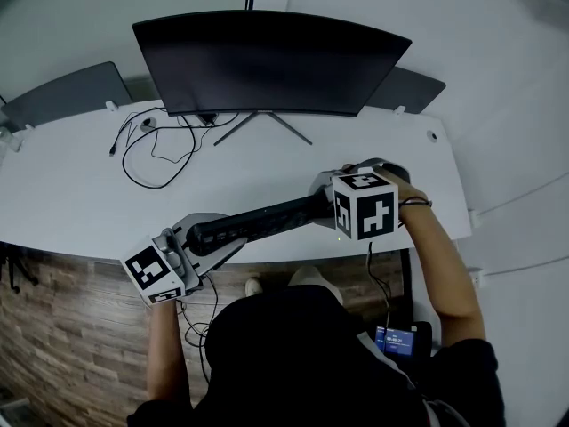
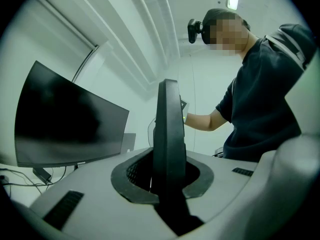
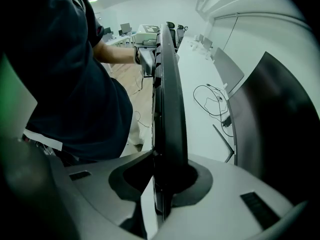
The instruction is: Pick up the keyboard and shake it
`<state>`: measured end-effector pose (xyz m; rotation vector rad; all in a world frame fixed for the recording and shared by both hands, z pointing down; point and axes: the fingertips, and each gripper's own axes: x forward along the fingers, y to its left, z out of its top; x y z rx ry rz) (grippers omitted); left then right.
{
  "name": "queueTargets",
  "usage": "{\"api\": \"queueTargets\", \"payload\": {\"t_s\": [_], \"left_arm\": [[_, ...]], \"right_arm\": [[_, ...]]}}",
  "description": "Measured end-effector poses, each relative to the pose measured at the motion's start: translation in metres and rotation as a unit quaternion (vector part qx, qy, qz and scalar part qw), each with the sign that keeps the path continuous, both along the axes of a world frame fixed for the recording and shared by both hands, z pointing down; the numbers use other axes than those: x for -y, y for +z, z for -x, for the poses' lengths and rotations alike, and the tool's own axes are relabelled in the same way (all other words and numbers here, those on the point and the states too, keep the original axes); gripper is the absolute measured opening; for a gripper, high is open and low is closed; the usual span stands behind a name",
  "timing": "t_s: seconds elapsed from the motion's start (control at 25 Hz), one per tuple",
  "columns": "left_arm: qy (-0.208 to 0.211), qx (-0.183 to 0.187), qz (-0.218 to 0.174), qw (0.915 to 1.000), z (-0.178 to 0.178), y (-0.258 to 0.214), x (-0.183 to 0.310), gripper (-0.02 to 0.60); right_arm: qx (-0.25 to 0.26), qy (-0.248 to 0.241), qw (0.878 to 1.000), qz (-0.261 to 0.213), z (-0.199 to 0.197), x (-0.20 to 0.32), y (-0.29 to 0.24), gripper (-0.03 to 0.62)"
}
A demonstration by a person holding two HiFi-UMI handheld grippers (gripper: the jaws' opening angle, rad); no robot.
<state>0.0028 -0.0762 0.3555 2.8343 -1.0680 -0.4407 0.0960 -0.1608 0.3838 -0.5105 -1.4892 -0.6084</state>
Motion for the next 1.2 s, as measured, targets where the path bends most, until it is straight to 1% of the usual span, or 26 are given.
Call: {"api": "queueTargets", "payload": {"t_s": [0.28,0.4,0.56,0.72,0.84,0.96,1.2], "left_arm": [[0.000,0.008,-0.023,0.9997,-0.001,0.005,0.000,0.097],[0.002,0.013,-0.029,0.9995,-0.001,0.005,0.000,0.107],[-0.004,0.012,-0.033,0.9994,0.003,0.006,0.002,0.121],[-0.019,0.005,-0.034,0.9992,0.011,0.003,0.003,0.161],[-0.036,0.001,-0.043,0.9984,0.020,-0.001,0.007,0.197],[-0.057,-0.017,-0.055,0.9967,0.033,-0.006,0.007,0.229],[-0.104,-0.068,-0.074,0.9895,0.063,-0.012,0.004,0.250]], "right_arm": [[0.009,-0.009,1.000,-0.026,0.002,0.004,0.002,0.093],[0.015,-0.011,0.999,-0.033,0.003,0.005,0.001,0.092],[0.024,-0.013,0.999,-0.037,0.005,0.005,0.000,0.091],[0.038,-0.011,0.999,-0.032,0.007,0.002,-0.004,0.089],[0.052,-0.005,0.998,-0.020,0.011,0.001,-0.007,0.087],[0.069,0.005,0.998,-0.007,0.015,0.000,-0.012,0.086],[0.115,0.033,0.992,0.028,0.022,0.001,-0.025,0.086]]}}
